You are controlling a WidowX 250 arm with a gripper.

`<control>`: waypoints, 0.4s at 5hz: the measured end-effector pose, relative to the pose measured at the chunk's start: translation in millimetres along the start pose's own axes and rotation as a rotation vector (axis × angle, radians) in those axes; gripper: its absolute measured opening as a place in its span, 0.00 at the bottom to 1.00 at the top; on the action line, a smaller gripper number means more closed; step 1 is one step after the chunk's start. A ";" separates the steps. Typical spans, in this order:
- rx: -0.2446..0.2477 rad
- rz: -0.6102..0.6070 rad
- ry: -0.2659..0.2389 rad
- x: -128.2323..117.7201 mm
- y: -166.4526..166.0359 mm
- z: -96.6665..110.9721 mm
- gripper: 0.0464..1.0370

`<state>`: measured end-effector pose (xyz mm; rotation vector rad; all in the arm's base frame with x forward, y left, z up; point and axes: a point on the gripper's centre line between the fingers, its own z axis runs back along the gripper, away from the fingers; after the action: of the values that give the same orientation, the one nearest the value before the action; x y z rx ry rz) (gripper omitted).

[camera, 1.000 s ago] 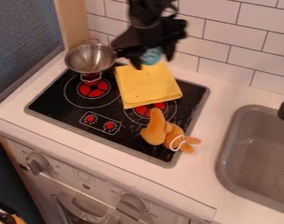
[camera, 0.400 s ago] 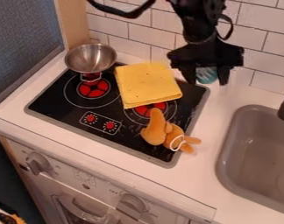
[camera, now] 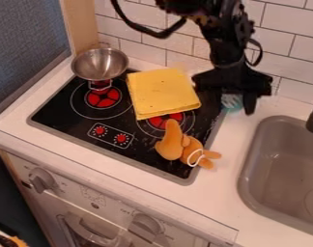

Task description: Put the blue brush in the pot on the left burner

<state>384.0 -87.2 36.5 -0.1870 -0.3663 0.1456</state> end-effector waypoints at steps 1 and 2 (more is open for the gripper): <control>-0.004 -0.011 0.039 -6.5 0.7 -14.1 0.69; -0.006 -0.013 0.060 -7.9 0.3 -19.6 0.75</control>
<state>383.9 -91.3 15.8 -0.1940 -0.3085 0.1256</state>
